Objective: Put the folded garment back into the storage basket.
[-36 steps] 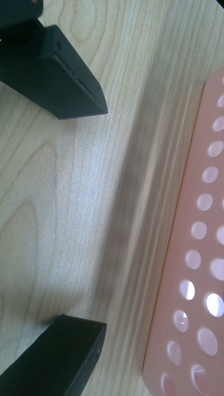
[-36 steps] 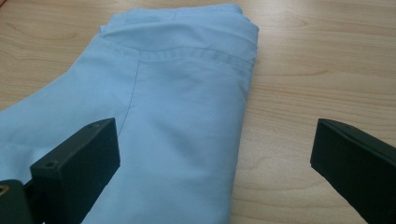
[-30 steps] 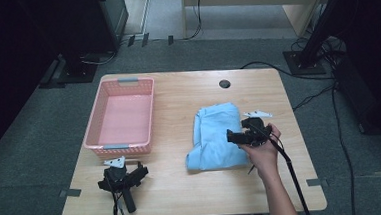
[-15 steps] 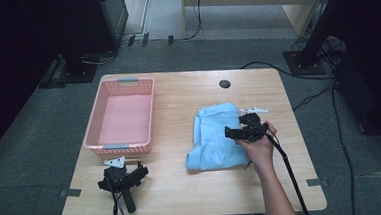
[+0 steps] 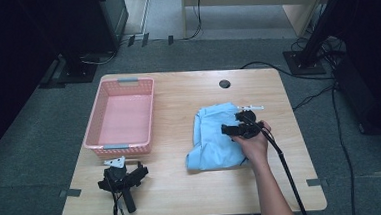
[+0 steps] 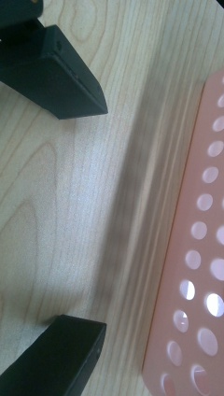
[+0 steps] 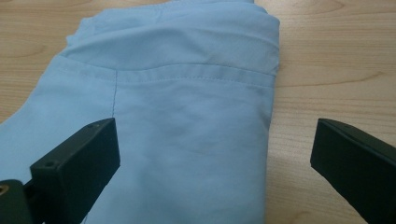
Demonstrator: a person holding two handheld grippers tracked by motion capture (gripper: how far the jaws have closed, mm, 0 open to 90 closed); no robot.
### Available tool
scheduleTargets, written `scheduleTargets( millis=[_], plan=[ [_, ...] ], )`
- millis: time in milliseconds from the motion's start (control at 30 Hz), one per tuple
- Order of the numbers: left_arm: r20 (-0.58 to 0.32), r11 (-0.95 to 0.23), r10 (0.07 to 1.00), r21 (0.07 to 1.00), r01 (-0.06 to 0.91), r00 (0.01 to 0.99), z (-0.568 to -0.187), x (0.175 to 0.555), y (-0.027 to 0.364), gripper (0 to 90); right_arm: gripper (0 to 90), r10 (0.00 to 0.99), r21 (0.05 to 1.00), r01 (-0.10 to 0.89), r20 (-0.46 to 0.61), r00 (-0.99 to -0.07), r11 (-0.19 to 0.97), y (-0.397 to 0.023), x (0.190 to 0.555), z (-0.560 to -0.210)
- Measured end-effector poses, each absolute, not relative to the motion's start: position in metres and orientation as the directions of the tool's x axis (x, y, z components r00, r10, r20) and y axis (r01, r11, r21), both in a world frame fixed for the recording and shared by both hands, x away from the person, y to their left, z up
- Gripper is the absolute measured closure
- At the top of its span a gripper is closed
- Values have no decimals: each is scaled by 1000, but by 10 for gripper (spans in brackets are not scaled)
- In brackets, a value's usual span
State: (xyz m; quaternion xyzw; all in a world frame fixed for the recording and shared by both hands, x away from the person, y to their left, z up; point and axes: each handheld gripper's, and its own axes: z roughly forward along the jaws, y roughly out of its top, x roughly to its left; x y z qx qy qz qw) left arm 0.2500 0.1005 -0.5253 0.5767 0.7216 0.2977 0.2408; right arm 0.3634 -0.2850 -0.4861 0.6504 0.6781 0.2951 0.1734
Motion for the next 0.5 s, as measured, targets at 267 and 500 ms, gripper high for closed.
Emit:
scheduleTargets(
  millis=[267, 500],
  plan=[
    [-4, 157, 976, 707, 689, -218, -525, 250, 101, 0, 17, 987, 610, 792, 136, -87, -14, -280, 374, -491],
    [-4, 157, 976, 707, 689, -218, -525, 250, 101, 0, 16, 990, 603, 798, 124, -70, -19, -277, 382, -494]
  ],
)
